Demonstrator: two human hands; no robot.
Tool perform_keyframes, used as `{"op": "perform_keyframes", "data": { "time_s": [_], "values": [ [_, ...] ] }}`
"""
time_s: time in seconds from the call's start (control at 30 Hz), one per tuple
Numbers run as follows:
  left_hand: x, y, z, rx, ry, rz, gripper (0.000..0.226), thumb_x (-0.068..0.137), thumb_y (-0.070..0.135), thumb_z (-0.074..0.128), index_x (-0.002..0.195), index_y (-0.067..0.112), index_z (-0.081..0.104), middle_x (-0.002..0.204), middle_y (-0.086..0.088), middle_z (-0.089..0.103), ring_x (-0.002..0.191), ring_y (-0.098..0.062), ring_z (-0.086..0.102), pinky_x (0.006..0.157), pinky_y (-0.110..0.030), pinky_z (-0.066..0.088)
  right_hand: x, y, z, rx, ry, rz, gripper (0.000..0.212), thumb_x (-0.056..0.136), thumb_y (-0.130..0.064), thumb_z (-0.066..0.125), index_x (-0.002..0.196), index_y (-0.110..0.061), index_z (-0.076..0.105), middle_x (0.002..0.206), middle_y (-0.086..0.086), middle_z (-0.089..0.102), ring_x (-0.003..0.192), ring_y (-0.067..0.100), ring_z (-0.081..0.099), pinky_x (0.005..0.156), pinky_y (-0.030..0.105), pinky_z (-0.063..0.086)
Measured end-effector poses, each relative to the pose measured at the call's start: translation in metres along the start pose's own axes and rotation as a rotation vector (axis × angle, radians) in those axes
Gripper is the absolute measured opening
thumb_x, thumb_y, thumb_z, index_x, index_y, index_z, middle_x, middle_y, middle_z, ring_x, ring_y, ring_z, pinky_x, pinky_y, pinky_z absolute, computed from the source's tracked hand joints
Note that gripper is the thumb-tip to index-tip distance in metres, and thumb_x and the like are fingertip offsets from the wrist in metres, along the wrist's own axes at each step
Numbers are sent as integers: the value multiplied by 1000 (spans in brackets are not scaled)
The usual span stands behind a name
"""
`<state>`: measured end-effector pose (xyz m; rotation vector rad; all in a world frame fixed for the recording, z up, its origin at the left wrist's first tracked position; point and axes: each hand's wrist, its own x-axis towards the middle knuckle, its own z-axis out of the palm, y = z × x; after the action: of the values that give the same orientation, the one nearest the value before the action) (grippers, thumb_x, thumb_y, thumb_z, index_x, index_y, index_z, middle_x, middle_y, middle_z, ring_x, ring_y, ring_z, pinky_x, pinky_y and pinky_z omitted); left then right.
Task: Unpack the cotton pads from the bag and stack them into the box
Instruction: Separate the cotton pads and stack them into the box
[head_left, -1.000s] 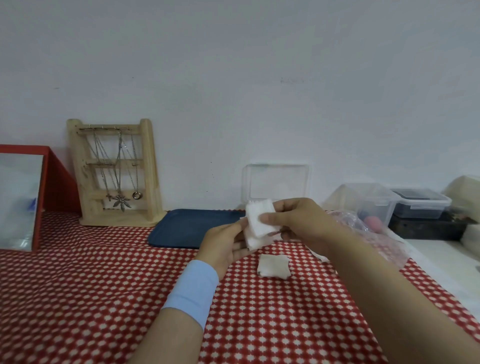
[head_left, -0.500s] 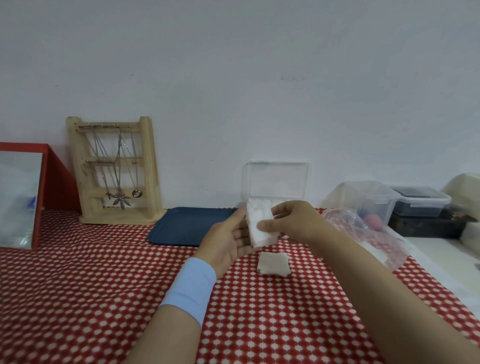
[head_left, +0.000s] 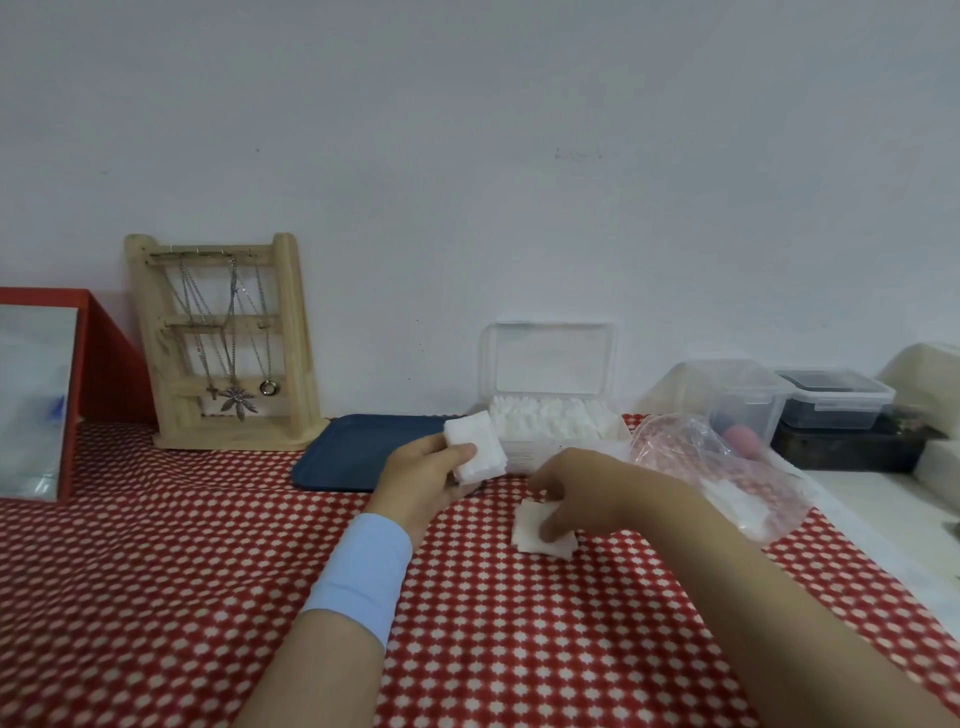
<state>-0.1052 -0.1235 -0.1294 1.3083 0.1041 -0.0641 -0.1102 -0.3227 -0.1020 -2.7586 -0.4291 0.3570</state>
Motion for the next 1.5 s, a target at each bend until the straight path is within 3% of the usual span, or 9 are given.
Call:
{"op": "perform_keyframes", "data": {
  "time_s": [0.13, 0.27, 0.37, 0.5, 0.6, 0.8, 1.1, 1.27, 1.5],
  "values": [
    [-2, -1, 6, -7, -16, -33, 8, 96, 12, 68, 103, 12, 69, 112, -13, 75, 104, -26, 73, 79, -32, 61, -4, 2, -7, 50, 7, -24, 38, 83, -25, 80, 119, -22, 72, 114, -7, 70, 101, 12, 65, 92, 28, 53],
    [-1, -5, 7, 20, 34, -6, 18, 95, 12, 69, 112, 6, 71, 110, -12, 76, 103, -26, 73, 76, -31, 62, -8, 9, -20, 335, 147, -36, 14, 79, -24, 82, 91, -22, 75, 87, -8, 74, 84, 13, 70, 77, 29, 55],
    [-2, -7, 9, 28, 51, -5, 26, 93, 12, 72, 117, 3, 71, 110, -13, 76, 103, -27, 74, 84, -35, 63, -13, 9, -28, 691, 203, -13, 16, 79, -16, 85, 91, -10, 77, 88, 4, 78, 80, 23, 75, 75, 33, 63],
    [-7, -7, 19, -63, -53, -71, 24, 93, 12, 72, 115, 1, 71, 106, -15, 78, 98, -29, 76, 84, -38, 63, -13, 4, -26, 885, 233, -1, 14, 79, -12, 84, 86, -4, 76, 82, 8, 77, 73, 20, 74, 75, 34, 63],
    [-10, -4, 23, -134, -141, -118, 26, 96, 18, 69, 115, 0, 69, 109, -18, 77, 102, -32, 75, 84, -39, 63, -11, 2, -23, 917, 272, 17, 12, 77, -9, 86, 78, -6, 74, 72, 5, 74, 68, 19, 72, 79, 41, 64],
    [-12, -5, 25, -103, -86, -86, 26, 96, 20, 69, 114, 1, 71, 104, -15, 78, 94, -27, 77, 75, -34, 64, -15, 2, -32, 837, 322, 45, 28, 71, -19, 91, 86, -1, 76, 79, 8, 74, 64, 13, 66, 54, 23, 51],
    [-17, -3, 27, -68, -174, -80, 24, 99, 17, 64, 115, 1, 73, 107, -18, 77, 99, -30, 76, 74, -32, 63, -12, -6, -23, 735, 341, 66, 26, 67, -25, 94, 81, -11, 76, 67, 0, 74, 57, 14, 65, 62, 27, 58],
    [-17, -2, 27, -68, -175, -80, 28, 99, 20, 64, 118, 1, 71, 109, -17, 77, 101, -29, 75, 75, -32, 63, -18, -5, -32, 794, 291, 62, 24, 79, -28, 85, 92, -10, 77, 84, 4, 77, 60, 13, 72, 62, 30, 62],
    [-18, -1, 30, -109, -179, -93, 31, 100, 24, 63, 120, 1, 70, 109, -18, 77, 100, -29, 76, 77, -35, 64, -11, -3, -30, 833, 367, 103, 25, 71, -26, 92, 83, -13, 73, 78, 1, 76, 59, 13, 70, 60, 30, 59]
  ]
}}
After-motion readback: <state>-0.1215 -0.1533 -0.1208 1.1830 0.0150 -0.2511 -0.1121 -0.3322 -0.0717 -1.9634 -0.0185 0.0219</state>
